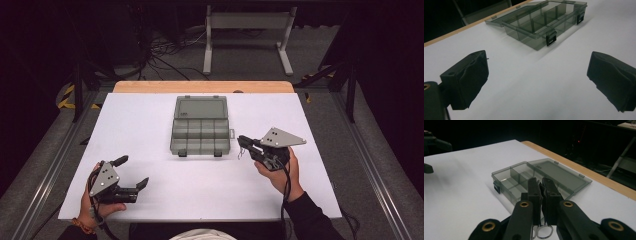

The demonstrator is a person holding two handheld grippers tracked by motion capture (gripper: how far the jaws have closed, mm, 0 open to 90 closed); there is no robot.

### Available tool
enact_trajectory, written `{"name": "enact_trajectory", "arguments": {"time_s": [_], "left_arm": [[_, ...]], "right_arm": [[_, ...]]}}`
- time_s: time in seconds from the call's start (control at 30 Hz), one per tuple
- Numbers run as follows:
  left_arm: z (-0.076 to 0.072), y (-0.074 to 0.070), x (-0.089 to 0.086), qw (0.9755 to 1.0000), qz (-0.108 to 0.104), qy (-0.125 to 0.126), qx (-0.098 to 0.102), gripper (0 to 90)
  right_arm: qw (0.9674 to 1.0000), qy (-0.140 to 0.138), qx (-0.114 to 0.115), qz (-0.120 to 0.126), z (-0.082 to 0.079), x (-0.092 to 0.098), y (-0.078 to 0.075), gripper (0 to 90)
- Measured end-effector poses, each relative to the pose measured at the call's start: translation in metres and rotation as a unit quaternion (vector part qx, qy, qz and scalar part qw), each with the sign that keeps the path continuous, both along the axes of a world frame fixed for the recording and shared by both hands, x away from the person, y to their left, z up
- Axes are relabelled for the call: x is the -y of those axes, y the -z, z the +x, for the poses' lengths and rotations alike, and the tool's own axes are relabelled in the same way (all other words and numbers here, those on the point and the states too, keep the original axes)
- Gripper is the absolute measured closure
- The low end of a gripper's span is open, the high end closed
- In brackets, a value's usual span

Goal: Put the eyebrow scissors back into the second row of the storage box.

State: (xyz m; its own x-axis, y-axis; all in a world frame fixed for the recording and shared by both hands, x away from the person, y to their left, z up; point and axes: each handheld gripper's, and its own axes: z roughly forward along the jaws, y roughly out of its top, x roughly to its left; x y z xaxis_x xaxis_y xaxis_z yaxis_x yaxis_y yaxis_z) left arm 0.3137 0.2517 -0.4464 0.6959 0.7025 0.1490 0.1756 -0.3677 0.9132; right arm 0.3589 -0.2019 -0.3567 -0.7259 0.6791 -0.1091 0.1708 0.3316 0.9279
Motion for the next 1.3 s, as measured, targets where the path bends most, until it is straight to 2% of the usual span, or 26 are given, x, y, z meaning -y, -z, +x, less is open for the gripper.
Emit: {"name": "enact_trajectory", "arguments": {"time_s": [0.1,0.37,0.47,0.6,0.97,1.3], "left_arm": [[0.0,0.0,-0.001,1.0,-0.003,0.006,-0.001,3.5],[0.0,0.001,0.0,1.0,-0.001,0.003,0.0,3.5],[0.0,0.002,0.0,1.0,0.002,0.003,0.0,3.8],[0.001,0.002,0.002,1.0,0.004,0.004,0.001,3.9],[0.001,0.003,0.002,1.0,0.006,0.006,-0.001,4.2],[0.001,0.003,0.002,0.9999,0.007,0.007,-0.001,4.2]], "right_arm": [[1.0,-0.003,0.006,0.001,0.007,-0.002,-0.004,86.5],[0.9996,-0.023,0.018,0.002,0.023,-0.015,-0.01,86.5],[0.9989,-0.033,0.034,-0.004,0.029,-0.022,-0.013,86.5],[0.9982,-0.045,0.038,-0.008,0.037,-0.031,-0.013,86.5],[0.9979,-0.062,0.018,-0.011,0.06,-0.051,0.0,86.5],[0.998,-0.062,0.002,-0.013,0.068,-0.062,0.01,86.5]]}}
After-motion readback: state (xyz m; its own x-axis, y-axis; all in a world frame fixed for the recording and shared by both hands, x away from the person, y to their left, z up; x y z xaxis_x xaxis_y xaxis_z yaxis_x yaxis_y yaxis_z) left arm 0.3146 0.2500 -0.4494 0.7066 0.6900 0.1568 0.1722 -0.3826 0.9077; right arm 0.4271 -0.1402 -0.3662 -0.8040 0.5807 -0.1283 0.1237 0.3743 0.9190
